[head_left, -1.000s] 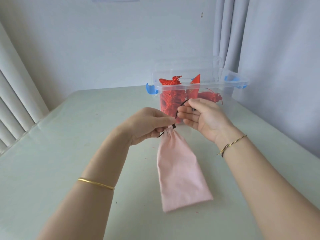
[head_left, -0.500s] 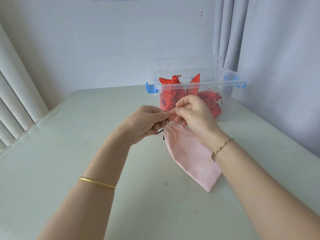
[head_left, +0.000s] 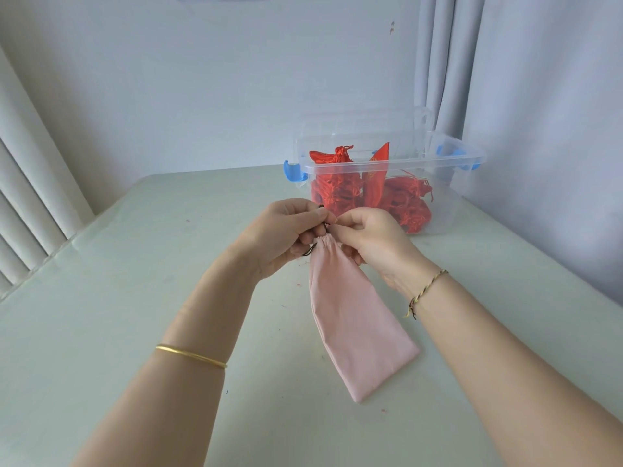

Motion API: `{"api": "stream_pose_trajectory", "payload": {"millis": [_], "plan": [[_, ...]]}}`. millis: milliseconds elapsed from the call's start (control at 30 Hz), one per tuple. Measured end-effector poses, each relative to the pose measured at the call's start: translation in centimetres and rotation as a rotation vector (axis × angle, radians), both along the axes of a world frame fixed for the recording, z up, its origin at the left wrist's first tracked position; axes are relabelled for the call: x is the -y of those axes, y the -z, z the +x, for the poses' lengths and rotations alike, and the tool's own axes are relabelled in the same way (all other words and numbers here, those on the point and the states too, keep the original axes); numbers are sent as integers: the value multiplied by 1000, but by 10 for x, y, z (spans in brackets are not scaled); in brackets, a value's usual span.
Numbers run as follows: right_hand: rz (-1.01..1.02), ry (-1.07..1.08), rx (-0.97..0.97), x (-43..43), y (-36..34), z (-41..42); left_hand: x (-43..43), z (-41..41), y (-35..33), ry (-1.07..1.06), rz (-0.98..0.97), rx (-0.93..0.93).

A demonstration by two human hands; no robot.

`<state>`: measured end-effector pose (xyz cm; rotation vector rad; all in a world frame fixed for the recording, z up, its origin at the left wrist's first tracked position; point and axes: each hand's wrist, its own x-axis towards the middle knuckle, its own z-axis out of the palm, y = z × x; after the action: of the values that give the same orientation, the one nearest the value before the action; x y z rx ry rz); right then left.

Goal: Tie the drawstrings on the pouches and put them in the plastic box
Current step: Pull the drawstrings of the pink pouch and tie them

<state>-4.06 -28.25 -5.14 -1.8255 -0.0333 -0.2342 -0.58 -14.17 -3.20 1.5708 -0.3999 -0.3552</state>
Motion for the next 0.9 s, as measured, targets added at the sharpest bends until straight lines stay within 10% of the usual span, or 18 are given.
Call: {"api": "stream_pose_trajectory", "payload": {"millis": [267,533,900], "plan": [[-172,102,330,-5,-1,0,-3,6,3,-80,-102,-125],[-27,-22,206,-7,7,3,-6,6,0,-119,-102,-108],[352,-103,-6,-10,4,3,11,0,10,-388,314,699]]}}
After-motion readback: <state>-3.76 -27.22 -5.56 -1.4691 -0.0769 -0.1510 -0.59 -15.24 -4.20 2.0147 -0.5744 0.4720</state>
